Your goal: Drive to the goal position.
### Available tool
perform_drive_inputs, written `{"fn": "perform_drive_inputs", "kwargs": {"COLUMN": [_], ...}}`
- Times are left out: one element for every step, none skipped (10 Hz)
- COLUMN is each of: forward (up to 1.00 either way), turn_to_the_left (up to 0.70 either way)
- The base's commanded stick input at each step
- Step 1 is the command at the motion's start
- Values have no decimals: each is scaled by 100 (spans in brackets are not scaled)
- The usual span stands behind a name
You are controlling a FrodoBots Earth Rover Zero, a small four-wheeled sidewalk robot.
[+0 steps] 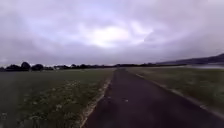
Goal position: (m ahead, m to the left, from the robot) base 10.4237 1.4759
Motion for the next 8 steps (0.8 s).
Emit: {"fn": "perform_drive_inputs", "kwargs": {"forward": [50,50,50,50,50,50,50,50], "turn_to_the_left": [0,0,0,0,0,0,0,0]}}
